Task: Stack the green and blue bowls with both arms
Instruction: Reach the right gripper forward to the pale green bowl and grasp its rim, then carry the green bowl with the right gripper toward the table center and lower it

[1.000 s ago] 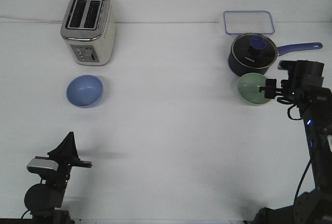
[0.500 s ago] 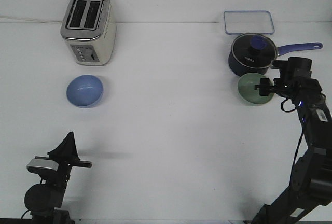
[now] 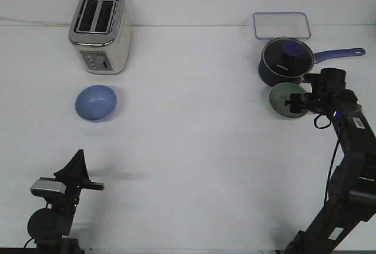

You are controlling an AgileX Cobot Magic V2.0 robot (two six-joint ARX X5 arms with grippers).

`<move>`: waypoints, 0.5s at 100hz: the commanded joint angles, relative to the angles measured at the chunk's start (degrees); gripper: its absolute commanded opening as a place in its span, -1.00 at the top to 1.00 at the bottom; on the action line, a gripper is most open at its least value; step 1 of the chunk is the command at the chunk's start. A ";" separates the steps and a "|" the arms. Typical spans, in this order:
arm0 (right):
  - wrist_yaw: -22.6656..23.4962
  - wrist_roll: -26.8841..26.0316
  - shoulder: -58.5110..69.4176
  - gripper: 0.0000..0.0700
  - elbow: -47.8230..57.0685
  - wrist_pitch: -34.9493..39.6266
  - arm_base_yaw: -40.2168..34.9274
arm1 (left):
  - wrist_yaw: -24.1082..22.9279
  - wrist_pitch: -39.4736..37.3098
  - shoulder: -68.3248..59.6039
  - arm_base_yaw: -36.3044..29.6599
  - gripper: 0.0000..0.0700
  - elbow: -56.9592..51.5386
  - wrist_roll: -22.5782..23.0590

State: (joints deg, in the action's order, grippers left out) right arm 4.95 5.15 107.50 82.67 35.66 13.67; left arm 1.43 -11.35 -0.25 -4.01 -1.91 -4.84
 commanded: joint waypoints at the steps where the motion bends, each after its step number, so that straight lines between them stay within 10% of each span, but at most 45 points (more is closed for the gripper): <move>1: 0.22 0.48 1.53 0.22 1.25 -0.13 0.24 | -0.02 -0.68 0.07 -0.02 0.97 1.11 0.72; 13: 0.33 0.48 1.53 1.00 1.25 0.39 0.46 | 0.00 -0.68 0.07 -0.02 0.97 1.11 0.72; 50: 6.49 -1.14 -1.36 1.00 1.79 4.20 1.03 | 0.00 -0.70 0.07 -0.02 0.97 1.11 0.72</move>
State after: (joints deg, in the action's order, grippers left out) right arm 10.37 4.01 106.89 83.70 38.61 14.66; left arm 1.43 -11.35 -0.25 -4.01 -1.91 -4.84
